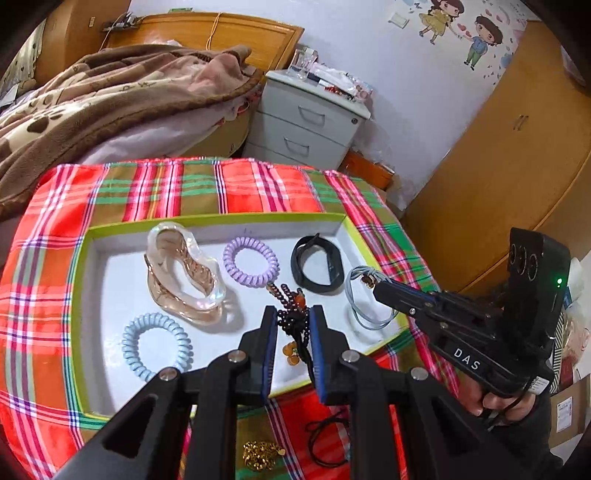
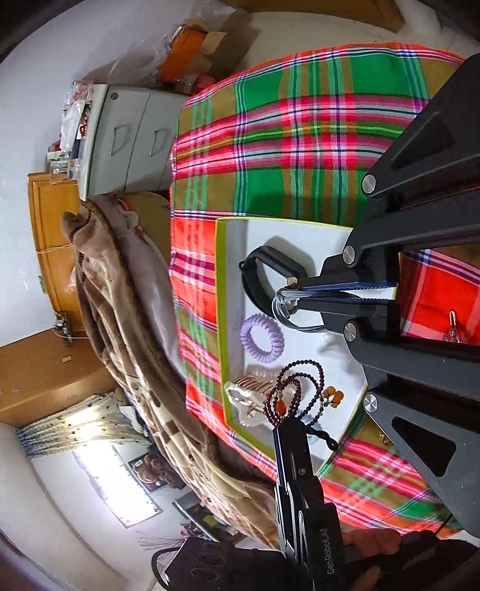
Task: Organize jewelry
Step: 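Carry the beaded strands with the left tool while the right tool carries the silver ties into the box, then open both tools to release the beaded strands and silver ties in the box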
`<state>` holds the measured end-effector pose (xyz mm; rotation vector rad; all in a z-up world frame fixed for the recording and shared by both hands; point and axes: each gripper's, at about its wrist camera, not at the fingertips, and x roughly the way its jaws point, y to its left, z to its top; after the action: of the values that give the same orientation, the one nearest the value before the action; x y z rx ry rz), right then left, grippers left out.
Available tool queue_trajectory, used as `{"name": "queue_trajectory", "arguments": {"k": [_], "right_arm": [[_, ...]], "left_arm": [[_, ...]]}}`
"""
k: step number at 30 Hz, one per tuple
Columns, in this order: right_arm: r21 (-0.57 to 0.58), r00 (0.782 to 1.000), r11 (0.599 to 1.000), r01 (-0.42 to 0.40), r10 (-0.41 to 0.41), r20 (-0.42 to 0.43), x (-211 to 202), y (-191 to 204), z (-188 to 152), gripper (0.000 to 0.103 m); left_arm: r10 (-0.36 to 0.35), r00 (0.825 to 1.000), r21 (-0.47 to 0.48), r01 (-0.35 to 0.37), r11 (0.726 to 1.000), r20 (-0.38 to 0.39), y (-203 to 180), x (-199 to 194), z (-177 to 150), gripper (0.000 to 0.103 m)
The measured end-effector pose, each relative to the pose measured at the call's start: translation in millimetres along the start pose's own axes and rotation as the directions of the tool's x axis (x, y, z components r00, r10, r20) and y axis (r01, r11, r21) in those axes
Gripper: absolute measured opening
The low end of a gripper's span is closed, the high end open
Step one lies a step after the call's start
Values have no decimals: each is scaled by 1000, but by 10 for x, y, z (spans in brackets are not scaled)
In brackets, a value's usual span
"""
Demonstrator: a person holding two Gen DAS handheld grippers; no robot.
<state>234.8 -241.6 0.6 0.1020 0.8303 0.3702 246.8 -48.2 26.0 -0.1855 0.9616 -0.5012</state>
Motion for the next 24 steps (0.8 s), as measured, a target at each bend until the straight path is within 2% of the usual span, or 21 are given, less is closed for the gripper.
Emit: {"name": "queue_trajectory", "arguments": {"k": [7,11,15,19,24], "right_arm": [[-21,998,1000,-8,6,-65,180,-7,-15,3],[-49,995,999,19,-24,-101,266,19,-37,3],[-85,989,995,56,-67,-136,341,45,-53,3],[-110,985,990,88,-103,-140,365,68,-50,3],[-132,982,984,118,-135,-133,382,105,-44,7]], "left_arm": [[44,998,-15,-45,999,-47,139,177,-69,18],[106,993,21,-105,994,-60,148,213,-121,18],[119,990,13,-119,993,-78,185,254,-147,19],[164,983,34,-162,986,-80,183,260,-191,19],[167,982,35,-164,986,-84,190,264,-224,20]]}}
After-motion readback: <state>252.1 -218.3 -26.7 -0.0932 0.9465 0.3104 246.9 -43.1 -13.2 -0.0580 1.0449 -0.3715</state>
